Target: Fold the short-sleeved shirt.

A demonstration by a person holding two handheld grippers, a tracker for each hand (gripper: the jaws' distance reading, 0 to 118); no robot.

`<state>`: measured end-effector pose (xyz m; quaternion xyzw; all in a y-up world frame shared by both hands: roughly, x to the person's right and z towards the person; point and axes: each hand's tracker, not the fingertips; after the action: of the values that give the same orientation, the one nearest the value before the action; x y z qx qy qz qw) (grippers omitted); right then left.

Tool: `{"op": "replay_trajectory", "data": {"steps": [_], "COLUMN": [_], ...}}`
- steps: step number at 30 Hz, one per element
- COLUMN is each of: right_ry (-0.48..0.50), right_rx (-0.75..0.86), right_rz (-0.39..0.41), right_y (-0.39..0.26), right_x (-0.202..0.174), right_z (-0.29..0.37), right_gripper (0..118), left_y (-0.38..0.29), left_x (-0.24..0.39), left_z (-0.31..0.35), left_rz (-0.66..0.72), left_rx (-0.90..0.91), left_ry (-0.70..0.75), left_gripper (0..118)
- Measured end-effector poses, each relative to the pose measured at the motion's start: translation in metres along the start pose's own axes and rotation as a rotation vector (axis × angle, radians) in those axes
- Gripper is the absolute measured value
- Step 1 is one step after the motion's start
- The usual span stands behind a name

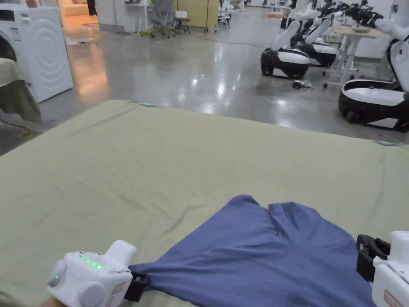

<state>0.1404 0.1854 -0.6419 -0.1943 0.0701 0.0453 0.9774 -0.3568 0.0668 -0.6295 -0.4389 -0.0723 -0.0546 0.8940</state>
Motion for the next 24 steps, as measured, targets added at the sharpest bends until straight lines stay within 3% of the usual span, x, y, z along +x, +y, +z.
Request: {"op": "replay_trajectory", "data": {"steps": [2, 3, 9, 13, 14, 16, 17, 20, 24], "right_ry": [-0.012, -0.012, -0.079, -0.096, -0.083, 0.004, 0.028, 0.075, 0.070], "right_rx": [-0.018, -0.027, -0.210, -0.369, -0.402, -0.451, -0.490, -0.557, -0.555], "right_rz": [-0.006, -0.004, 0.006, 0.070, 0.088, 0.078, 0.071, 0.044, 0.077], "right_y": [0.003, 0.004, 0.015, 0.016, 0.014, 0.008, 0.004, -0.005, -0.016], "right_x": [0.010, 0.016, 0.064, 0.091, 0.097, 0.108, 0.111, 0.112, 0.104], "right_z": [-0.007, -0.012, -0.077, -0.144, -0.163, -0.196, -0.211, -0.243, -0.261], "right_gripper": [3, 3, 4, 6, 15, 75, 95, 96, 96], "left_y": [0.000, 0.001, 0.002, 0.001, 0.002, 0.005, 0.009, 0.014, 0.022], "left_x": [0.009, 0.014, 0.031, 0.037, 0.039, 0.041, 0.038, 0.037, 0.032], "left_z": [0.011, 0.016, 0.053, 0.067, 0.068, 0.065, 0.062, 0.058, 0.055], "left_rz": [-0.001, -0.013, 0.010, 0.065, 0.070, 0.080, 0.084, 0.084, 0.082], "left_rx": [0.058, 0.073, 0.134, 0.187, 0.189, 0.173, 0.167, 0.148, 0.133], "left_ry": [0.013, 0.025, -0.008, -0.017, -0.017, -0.023, -0.024, -0.014, -0.013], "left_gripper": [33, 7, 4, 4, 4, 4, 4, 4, 4]}}
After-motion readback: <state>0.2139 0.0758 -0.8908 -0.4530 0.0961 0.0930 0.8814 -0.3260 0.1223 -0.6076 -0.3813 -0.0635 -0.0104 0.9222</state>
